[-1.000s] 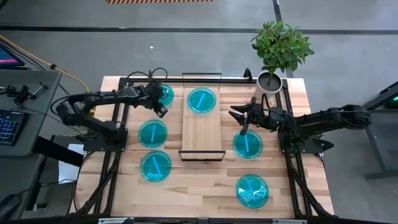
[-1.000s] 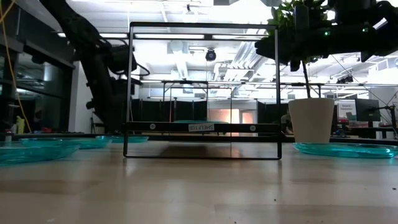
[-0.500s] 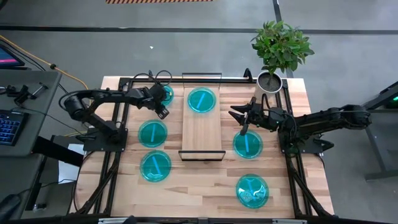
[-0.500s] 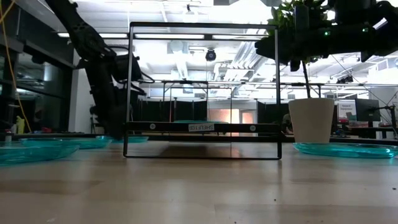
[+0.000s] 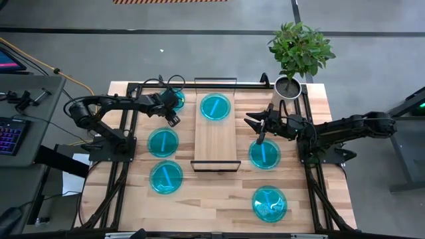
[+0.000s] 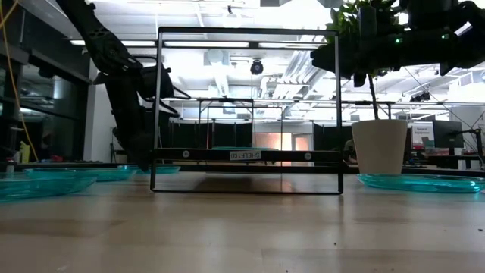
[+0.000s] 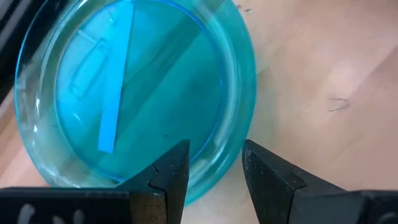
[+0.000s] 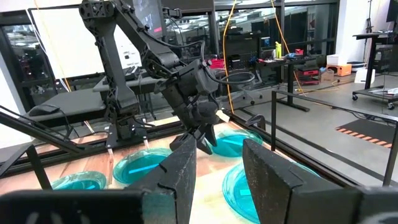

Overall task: Place and stack plates onto a shelf
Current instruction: Put the blue plate on the shelf

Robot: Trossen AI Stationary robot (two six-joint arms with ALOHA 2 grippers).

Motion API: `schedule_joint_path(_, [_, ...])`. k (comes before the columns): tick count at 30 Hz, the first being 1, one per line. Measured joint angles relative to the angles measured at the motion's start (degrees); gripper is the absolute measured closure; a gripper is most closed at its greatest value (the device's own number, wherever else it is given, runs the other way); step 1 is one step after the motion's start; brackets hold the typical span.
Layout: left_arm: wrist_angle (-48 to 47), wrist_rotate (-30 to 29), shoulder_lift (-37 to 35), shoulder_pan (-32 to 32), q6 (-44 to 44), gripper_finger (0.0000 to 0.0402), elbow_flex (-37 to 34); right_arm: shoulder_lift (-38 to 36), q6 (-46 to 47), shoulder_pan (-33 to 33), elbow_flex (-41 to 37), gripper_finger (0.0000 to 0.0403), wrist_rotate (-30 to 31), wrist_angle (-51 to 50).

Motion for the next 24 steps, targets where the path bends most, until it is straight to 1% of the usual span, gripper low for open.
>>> schedule_joint_path(10, [-0.26,-0.16,0.07,1.06,1.96,0.0263,0.0,0.0,0.64,0.0,0.0,0.0279,0.0,0.0])
schedule_joint_path(15, [-0.58,2.76,0.07,2.55,1.89,0.0269,0.0,0.0,1.07,0.0,0.0,0.0279,0.02,0.0])
schedule_joint_path(19, [-1.08,2.61,0.07,2.85,1.91,0.0284,0.0,0.0,1.07,0.0,0.0,0.0279,0.01,0.0])
schedule_joint_path(24, [-1.51,1.92,0.3,2.85,1.94,0.0316,0.0,0.0,1.07,0.0,0.0,0.0279,0.01,0.0])
